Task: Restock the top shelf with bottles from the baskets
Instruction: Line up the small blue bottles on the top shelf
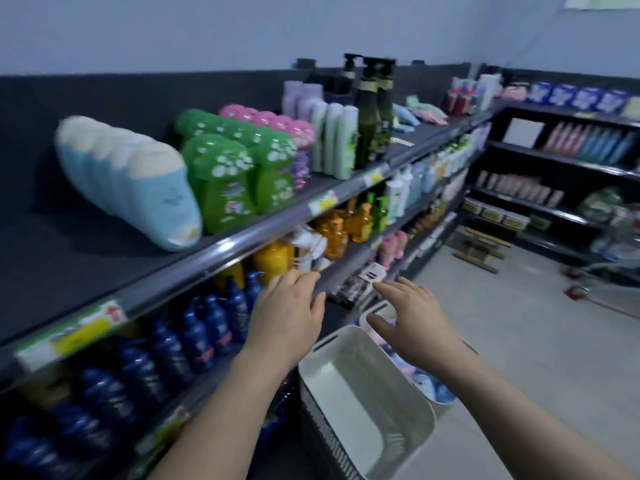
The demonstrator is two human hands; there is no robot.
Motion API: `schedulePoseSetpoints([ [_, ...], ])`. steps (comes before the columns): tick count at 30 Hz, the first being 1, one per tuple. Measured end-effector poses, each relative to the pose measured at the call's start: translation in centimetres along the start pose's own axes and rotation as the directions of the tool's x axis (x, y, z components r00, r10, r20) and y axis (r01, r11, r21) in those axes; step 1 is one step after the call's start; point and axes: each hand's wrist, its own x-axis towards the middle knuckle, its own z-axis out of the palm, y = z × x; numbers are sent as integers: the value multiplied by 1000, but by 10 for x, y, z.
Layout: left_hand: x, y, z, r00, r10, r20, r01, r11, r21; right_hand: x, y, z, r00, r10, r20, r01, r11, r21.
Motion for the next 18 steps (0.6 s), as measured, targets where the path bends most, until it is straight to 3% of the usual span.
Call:
schedulePoseSetpoints([
  [8,50,46,111,968,27,251,-29,1000,3,0,135,34,970,226,84,-221,973,-64],
  [18,158,44,248,852,151,501,-182,983,13,52,229,107,860,468,204,-462,883,-79],
])
